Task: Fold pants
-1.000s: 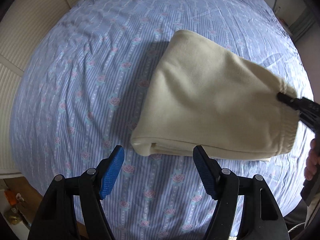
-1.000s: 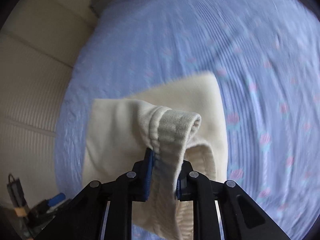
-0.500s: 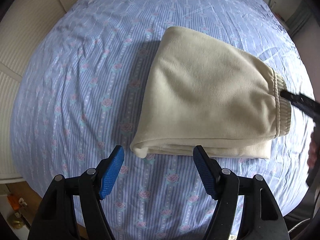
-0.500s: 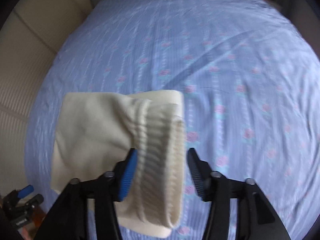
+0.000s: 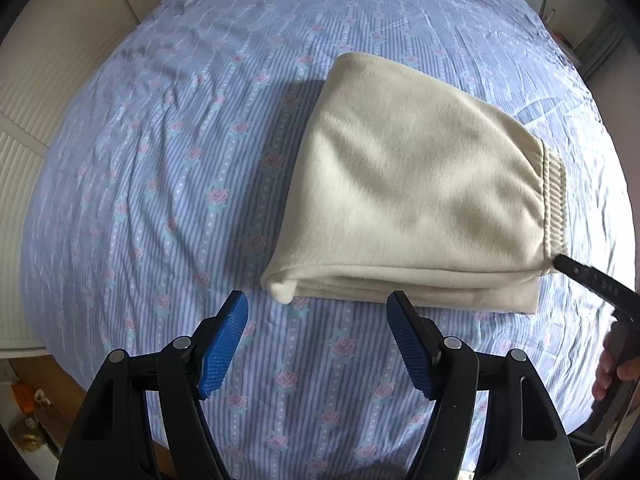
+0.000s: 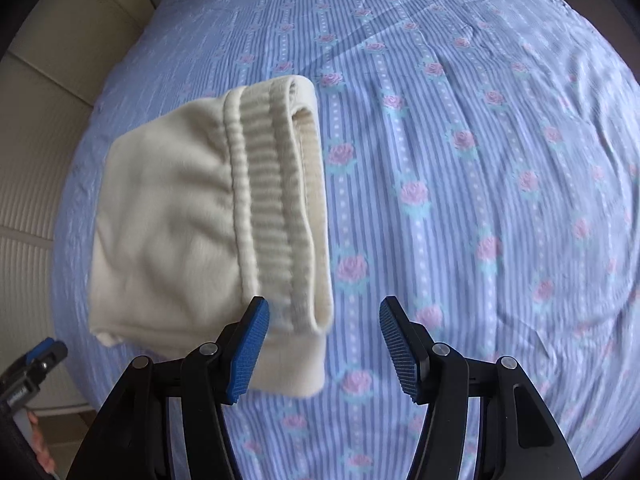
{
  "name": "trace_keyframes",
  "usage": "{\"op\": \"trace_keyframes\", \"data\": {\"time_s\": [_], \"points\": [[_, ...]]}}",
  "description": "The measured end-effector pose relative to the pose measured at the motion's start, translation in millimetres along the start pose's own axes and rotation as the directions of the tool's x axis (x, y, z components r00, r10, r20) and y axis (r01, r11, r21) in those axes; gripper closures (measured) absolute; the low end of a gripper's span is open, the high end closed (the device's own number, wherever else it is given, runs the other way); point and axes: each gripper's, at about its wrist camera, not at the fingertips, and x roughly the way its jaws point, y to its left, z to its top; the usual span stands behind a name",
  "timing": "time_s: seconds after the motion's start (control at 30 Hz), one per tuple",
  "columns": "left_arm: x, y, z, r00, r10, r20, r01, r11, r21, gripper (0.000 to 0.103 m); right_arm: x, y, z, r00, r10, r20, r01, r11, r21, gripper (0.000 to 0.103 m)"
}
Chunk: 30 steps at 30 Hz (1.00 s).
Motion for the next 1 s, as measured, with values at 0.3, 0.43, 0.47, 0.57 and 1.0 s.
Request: {"op": "trace_keyframes", "data": {"time_s": [0.3, 0.43, 0.47, 0.57, 1.0], "points": [[-23, 12, -36, 0.997, 0.072, 0.028, -0.072, 0.997, -0.017, 0.022, -42, -15, -51, 0.985, 0.141, 0.098, -0.148, 0.986, 0.078, 0.022], [-30, 14, -43, 0.997, 0.077, 0.032, -0.075, 0.996, -0.047, 0.018, -35, -12, -59, 0.972, 0.200, 0.121, -0.216, 0.968, 0.131, 0.019], [-29, 13, -41, 0.997, 0.072, 0.028, -0.071, 0.997, -0.040, 0.018, -30, -16, -61, 0.968, 0.219, 0.120, -0.236, 0.959, 0.154, 0.019], [-29, 6, -32, 0.996, 0.079, 0.036, -0.079, 0.997, 0.001, 0.017, -11, -22, -59, 0.951, 0.280, 0.128, -0.303, 0.925, 0.228, 0.019], [3, -22, 9, 0.996, 0.085, 0.019, -0.087, 0.985, 0.151, 0.017, 69, -43, -55, 0.855, 0.505, 0.117, -0.504, 0.758, 0.414, 0.019]]}}
